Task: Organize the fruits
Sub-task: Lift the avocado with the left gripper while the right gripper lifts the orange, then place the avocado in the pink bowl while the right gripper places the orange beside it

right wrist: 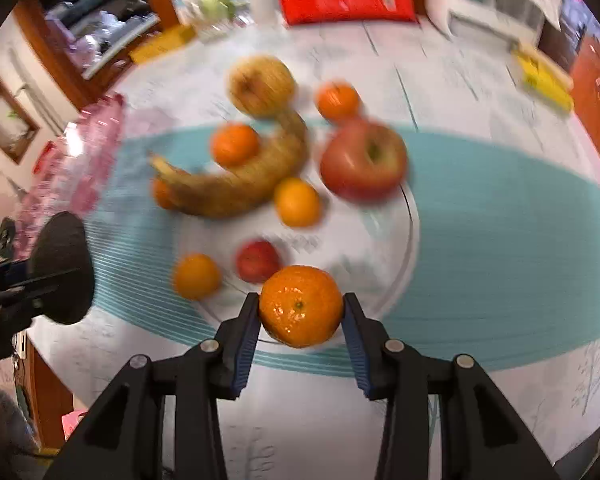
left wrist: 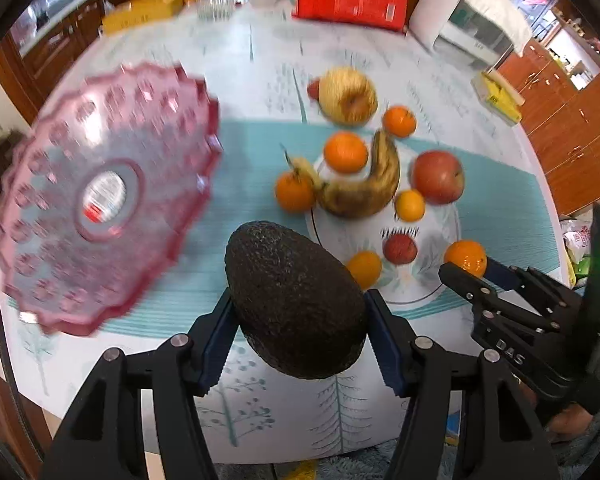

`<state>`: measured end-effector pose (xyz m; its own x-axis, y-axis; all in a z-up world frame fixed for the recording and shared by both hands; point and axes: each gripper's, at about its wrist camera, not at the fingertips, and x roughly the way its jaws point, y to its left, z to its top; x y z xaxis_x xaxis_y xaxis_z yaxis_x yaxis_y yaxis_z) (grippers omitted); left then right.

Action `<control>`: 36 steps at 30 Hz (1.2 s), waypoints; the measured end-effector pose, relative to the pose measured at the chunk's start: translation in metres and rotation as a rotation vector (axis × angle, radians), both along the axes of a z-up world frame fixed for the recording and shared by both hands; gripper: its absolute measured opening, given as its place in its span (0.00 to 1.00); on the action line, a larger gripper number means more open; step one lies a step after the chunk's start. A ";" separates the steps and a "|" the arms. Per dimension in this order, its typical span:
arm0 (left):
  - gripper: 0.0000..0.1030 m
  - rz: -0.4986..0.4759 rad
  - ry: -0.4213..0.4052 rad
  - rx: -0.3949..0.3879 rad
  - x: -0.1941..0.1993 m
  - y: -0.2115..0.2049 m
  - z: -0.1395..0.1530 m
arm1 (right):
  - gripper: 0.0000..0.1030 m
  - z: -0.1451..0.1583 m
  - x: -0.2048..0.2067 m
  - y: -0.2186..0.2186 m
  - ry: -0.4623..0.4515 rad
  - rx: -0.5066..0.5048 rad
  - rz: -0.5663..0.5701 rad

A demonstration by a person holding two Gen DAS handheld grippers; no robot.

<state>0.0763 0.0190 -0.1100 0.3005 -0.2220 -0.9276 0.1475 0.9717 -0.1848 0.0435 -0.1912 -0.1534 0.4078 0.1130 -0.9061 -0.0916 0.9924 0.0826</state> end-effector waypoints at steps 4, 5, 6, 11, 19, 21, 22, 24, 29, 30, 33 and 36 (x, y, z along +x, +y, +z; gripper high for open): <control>0.59 0.017 -0.083 0.025 0.000 0.021 0.035 | 0.40 0.044 0.003 0.029 -0.102 0.039 0.082; 0.59 0.026 -0.103 0.034 0.001 0.028 0.043 | 0.40 0.055 0.006 0.040 -0.129 0.050 0.108; 0.59 0.038 -0.123 0.044 0.002 0.036 0.051 | 0.40 0.065 0.009 0.051 -0.153 0.062 0.136; 0.59 0.112 -0.206 0.122 0.012 0.081 0.080 | 0.40 0.094 0.028 0.103 -0.221 0.091 0.259; 0.59 0.208 -0.207 0.173 0.038 0.154 0.078 | 0.40 0.082 0.068 0.186 -0.196 0.101 0.378; 0.59 0.219 -0.193 0.173 0.046 0.173 0.069 | 0.40 0.072 0.080 0.203 -0.170 0.096 0.378; 0.59 0.220 -0.186 0.172 0.049 0.177 0.064 | 0.40 0.066 0.083 0.207 -0.157 0.093 0.378; 0.59 0.224 -0.166 0.162 0.057 0.189 0.051 | 0.40 0.052 0.094 0.218 -0.129 0.083 0.369; 0.59 0.199 -0.093 0.123 0.077 0.214 0.013 | 0.40 0.019 0.107 0.240 -0.063 0.051 0.356; 0.59 0.187 -0.080 0.118 0.081 0.215 0.005 | 0.40 0.012 0.109 0.243 -0.046 0.048 0.352; 0.59 0.151 -0.046 0.105 0.092 0.214 -0.015 | 0.40 -0.002 0.114 0.248 -0.016 0.025 0.342; 0.59 0.114 -0.017 0.096 0.099 0.209 -0.029 | 0.40 -0.014 0.117 0.251 0.008 0.002 0.338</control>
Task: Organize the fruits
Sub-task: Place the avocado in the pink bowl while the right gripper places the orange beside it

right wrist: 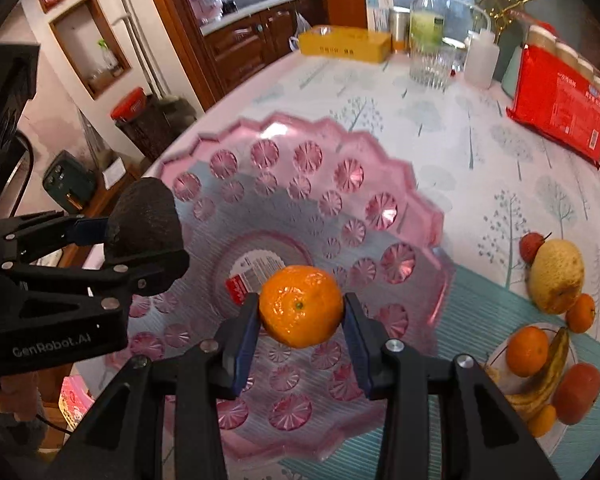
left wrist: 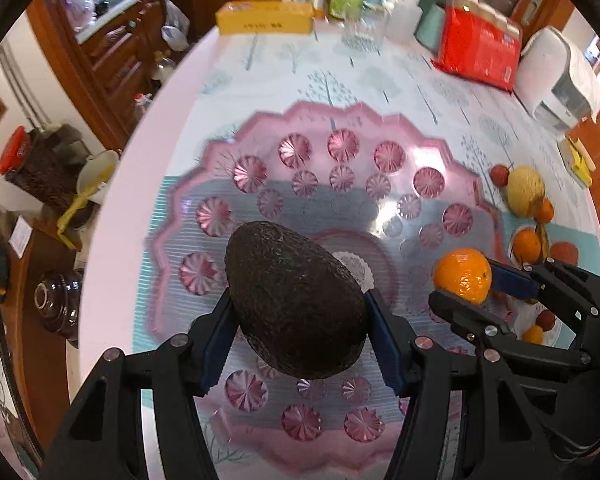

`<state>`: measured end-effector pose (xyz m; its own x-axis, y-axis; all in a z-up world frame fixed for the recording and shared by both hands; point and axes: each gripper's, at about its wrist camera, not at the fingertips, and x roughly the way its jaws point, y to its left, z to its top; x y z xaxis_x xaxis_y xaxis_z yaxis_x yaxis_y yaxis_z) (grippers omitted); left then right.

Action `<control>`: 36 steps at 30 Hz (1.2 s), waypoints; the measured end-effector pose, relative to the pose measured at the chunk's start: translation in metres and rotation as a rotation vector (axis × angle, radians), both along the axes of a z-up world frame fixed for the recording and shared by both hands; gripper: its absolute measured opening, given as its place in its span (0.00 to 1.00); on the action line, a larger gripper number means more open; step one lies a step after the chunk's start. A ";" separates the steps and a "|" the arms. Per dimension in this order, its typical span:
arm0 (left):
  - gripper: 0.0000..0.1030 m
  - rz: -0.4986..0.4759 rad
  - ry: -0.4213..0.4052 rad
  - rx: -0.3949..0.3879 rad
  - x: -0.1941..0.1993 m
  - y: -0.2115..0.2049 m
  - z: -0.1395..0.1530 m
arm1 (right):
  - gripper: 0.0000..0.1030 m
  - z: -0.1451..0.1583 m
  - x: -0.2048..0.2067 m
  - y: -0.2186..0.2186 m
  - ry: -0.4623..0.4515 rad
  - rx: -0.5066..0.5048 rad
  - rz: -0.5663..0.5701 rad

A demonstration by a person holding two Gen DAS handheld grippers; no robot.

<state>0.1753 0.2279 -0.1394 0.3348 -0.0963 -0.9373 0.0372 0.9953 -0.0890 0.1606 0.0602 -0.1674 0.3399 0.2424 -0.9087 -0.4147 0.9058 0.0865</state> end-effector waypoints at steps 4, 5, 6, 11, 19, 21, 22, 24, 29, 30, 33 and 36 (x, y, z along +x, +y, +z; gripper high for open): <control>0.59 -0.035 0.027 -0.005 0.008 -0.005 -0.015 | 0.41 -0.008 -0.003 0.005 0.005 -0.034 0.012; 0.59 -0.042 0.035 -0.006 0.010 -0.006 -0.018 | 0.41 -0.010 -0.004 0.006 0.004 -0.042 0.015; 0.59 -0.049 0.041 -0.005 0.011 -0.008 -0.021 | 0.41 -0.011 -0.005 0.007 0.005 -0.047 0.018; 0.60 -0.067 0.074 0.006 0.013 -0.013 -0.032 | 0.41 -0.019 -0.008 0.010 0.013 -0.080 0.033; 0.91 -0.048 0.072 0.005 0.009 -0.019 -0.034 | 0.61 -0.023 -0.010 0.006 0.041 -0.076 0.030; 0.93 -0.047 0.056 0.020 0.009 -0.022 -0.028 | 0.66 -0.021 -0.011 0.005 0.038 -0.065 0.029; 0.93 -0.050 0.057 0.028 0.009 -0.023 -0.027 | 0.66 -0.020 -0.012 0.004 0.038 -0.056 0.029; 0.93 -0.052 0.059 0.038 0.009 -0.025 -0.024 | 0.66 -0.019 -0.013 0.004 0.042 -0.049 0.029; 0.93 -0.047 0.039 0.045 0.002 -0.027 -0.015 | 0.66 -0.015 -0.017 0.004 0.040 -0.033 0.034; 0.93 -0.046 0.035 0.046 0.001 -0.029 -0.013 | 0.66 -0.015 -0.017 0.003 0.040 -0.030 0.032; 0.93 -0.038 0.019 0.053 -0.004 -0.030 -0.005 | 0.66 -0.012 -0.019 0.001 0.039 -0.017 0.025; 0.93 -0.006 0.005 0.059 -0.008 -0.028 0.001 | 0.66 -0.008 -0.022 -0.003 0.034 -0.002 0.018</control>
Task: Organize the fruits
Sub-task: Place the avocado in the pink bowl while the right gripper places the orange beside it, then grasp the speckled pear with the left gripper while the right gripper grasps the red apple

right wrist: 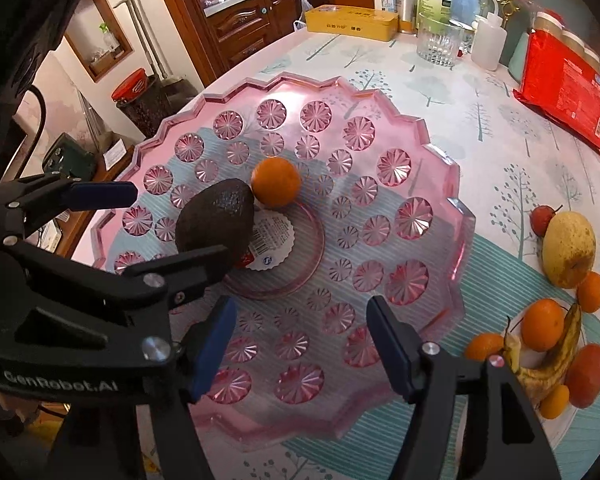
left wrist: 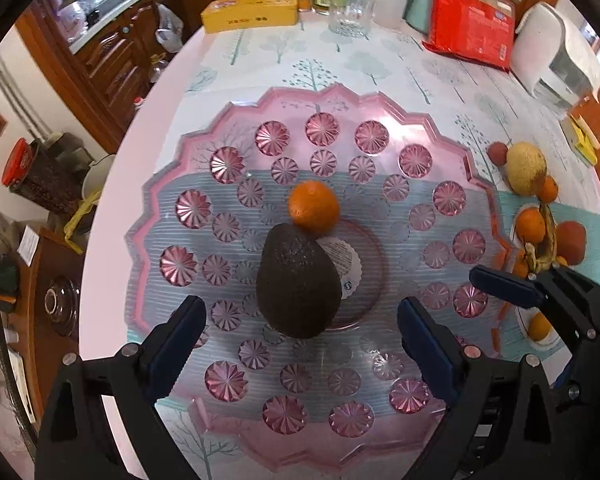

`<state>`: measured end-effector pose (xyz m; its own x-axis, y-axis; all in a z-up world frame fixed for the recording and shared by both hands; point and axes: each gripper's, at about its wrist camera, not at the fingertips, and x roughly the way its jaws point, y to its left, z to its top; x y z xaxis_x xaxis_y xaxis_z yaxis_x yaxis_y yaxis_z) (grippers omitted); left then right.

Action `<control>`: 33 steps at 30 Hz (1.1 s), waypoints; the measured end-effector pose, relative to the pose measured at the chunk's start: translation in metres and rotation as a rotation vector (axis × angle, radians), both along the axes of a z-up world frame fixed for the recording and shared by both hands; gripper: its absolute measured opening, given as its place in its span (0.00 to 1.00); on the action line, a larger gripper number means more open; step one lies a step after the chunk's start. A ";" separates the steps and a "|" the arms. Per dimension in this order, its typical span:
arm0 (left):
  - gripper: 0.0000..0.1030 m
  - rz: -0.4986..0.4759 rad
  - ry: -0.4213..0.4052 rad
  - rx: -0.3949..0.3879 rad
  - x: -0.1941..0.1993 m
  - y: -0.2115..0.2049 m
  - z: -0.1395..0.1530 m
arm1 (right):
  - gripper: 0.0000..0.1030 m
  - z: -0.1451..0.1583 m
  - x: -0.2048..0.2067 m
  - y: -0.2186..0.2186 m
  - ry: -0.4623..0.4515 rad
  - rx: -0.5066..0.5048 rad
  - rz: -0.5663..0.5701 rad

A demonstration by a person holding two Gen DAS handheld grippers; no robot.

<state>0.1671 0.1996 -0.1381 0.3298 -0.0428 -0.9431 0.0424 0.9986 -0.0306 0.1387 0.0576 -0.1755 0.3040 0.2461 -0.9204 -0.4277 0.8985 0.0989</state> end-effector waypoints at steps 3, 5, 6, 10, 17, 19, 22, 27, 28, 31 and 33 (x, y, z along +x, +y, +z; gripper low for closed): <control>0.93 0.028 -0.018 -0.009 -0.005 0.003 0.008 | 0.66 0.004 -0.004 -0.003 -0.004 0.009 -0.003; 0.93 0.040 -0.034 -0.008 -0.009 0.003 0.012 | 0.66 0.008 -0.008 -0.006 -0.010 0.017 -0.004; 0.93 0.044 -0.042 -0.004 -0.013 0.002 0.015 | 0.66 0.009 -0.009 -0.007 -0.012 0.020 -0.005; 0.93 0.062 -0.063 -0.002 -0.025 0.002 0.024 | 0.66 0.018 -0.018 -0.014 -0.029 0.035 -0.010; 0.93 0.103 -0.134 -0.013 -0.050 -0.006 0.044 | 0.66 0.036 -0.036 -0.032 -0.071 0.058 -0.015; 0.93 0.106 -0.149 -0.009 -0.054 -0.011 0.050 | 0.66 0.041 -0.042 -0.039 -0.080 0.063 -0.020; 0.93 0.106 -0.156 -0.016 -0.061 -0.023 0.059 | 0.66 0.050 -0.052 -0.056 -0.105 0.068 -0.035; 0.93 0.098 -0.134 -0.069 -0.070 -0.050 0.069 | 0.66 0.066 -0.068 -0.083 -0.150 0.071 -0.065; 0.93 0.087 -0.144 -0.067 -0.073 -0.058 0.073 | 0.66 0.070 -0.071 -0.089 -0.162 0.071 -0.072; 0.93 0.046 -0.180 -0.050 -0.079 -0.082 0.085 | 0.66 0.082 -0.082 -0.110 -0.198 0.067 -0.097; 0.93 0.016 -0.211 -0.047 -0.084 -0.100 0.095 | 0.66 0.090 -0.090 -0.126 -0.226 0.060 -0.114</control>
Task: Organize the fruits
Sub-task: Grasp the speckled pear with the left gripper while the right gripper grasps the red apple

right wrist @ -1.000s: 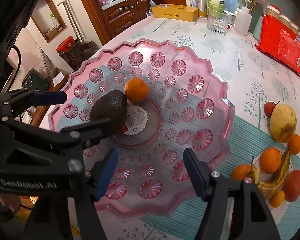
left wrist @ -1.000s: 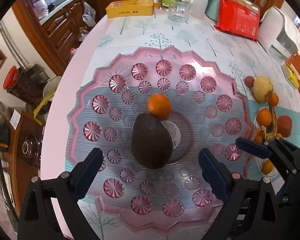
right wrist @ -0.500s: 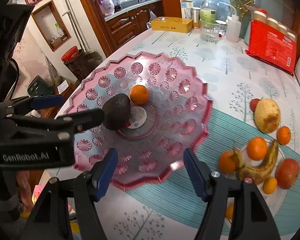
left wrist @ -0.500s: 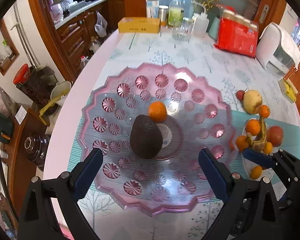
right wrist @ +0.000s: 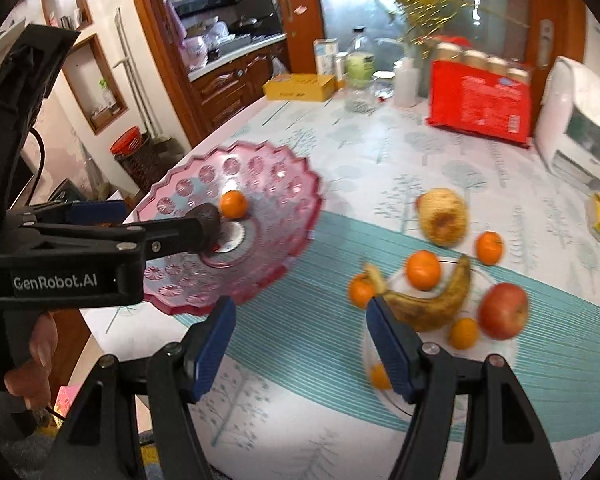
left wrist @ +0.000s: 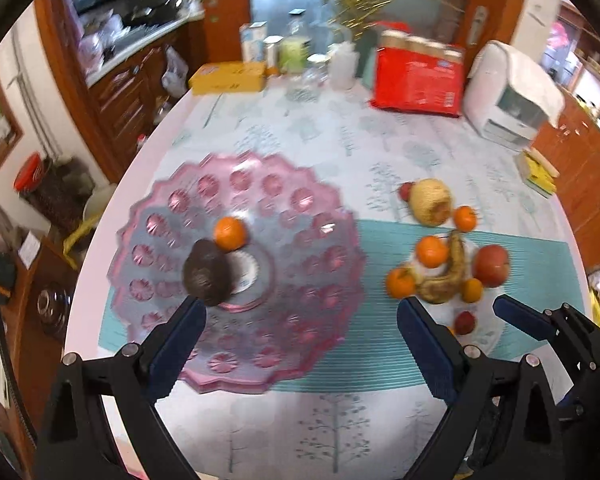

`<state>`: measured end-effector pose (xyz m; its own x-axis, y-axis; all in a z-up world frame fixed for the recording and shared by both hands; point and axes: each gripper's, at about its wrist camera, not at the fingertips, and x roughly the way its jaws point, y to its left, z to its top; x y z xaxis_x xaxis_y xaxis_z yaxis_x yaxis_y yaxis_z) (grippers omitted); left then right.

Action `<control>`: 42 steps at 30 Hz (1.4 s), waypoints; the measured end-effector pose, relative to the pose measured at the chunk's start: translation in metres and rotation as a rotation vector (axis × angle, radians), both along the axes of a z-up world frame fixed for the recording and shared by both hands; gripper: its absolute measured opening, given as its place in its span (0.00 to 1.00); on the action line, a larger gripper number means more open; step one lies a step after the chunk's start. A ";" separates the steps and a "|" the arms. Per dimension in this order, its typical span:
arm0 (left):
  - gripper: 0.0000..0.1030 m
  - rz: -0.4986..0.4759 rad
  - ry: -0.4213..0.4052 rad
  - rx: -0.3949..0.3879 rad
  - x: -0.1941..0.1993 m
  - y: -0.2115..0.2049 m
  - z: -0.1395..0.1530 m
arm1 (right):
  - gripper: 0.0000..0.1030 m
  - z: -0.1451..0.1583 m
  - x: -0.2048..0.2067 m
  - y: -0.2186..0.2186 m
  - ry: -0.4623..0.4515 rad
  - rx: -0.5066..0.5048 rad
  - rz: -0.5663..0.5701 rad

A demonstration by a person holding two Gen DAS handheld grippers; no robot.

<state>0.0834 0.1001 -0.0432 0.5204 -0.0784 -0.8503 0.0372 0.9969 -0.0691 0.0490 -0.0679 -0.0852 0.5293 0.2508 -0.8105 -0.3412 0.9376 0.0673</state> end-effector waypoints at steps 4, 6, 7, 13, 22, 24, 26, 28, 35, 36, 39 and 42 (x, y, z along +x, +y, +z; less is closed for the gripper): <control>0.93 -0.056 -0.045 -0.011 -0.006 -0.034 0.016 | 0.66 0.015 -0.012 -0.029 -0.053 -0.019 -0.047; 0.93 -0.085 -0.067 -0.012 -0.006 -0.052 0.024 | 0.66 0.022 -0.016 -0.045 -0.077 -0.033 -0.078; 0.93 -0.097 -0.077 -0.011 -0.006 -0.060 0.027 | 0.66 0.024 -0.017 -0.051 -0.084 -0.038 -0.091; 0.93 -0.161 -0.134 -0.002 0.005 -0.105 0.046 | 0.66 0.048 -0.018 -0.108 -0.129 -0.039 -0.215; 0.93 -0.203 -0.084 0.066 0.062 -0.154 0.031 | 0.69 0.043 0.006 -0.174 -0.122 -0.029 -0.375; 0.93 -0.211 -0.067 0.092 0.077 -0.159 0.022 | 0.69 0.033 0.016 -0.182 -0.094 -0.019 -0.406; 0.93 -0.215 -0.045 0.114 0.091 -0.163 0.013 | 0.69 0.020 0.026 -0.189 -0.060 -0.006 -0.430; 0.93 -0.223 -0.008 0.124 0.108 -0.167 0.000 | 0.69 0.006 0.034 -0.192 -0.023 0.000 -0.447; 0.93 -0.249 0.105 0.097 0.156 -0.178 -0.046 | 0.69 -0.043 0.065 -0.197 0.115 0.056 -0.492; 0.93 -0.254 0.121 0.090 0.162 -0.180 -0.054 | 0.69 -0.050 0.069 -0.198 0.134 0.068 -0.499; 0.93 -0.261 0.155 0.072 0.176 -0.186 -0.074 | 0.69 -0.064 0.079 -0.199 0.173 0.096 -0.514; 0.93 -0.262 0.180 0.051 0.187 -0.191 -0.091 | 0.69 -0.076 0.089 -0.197 0.206 0.096 -0.522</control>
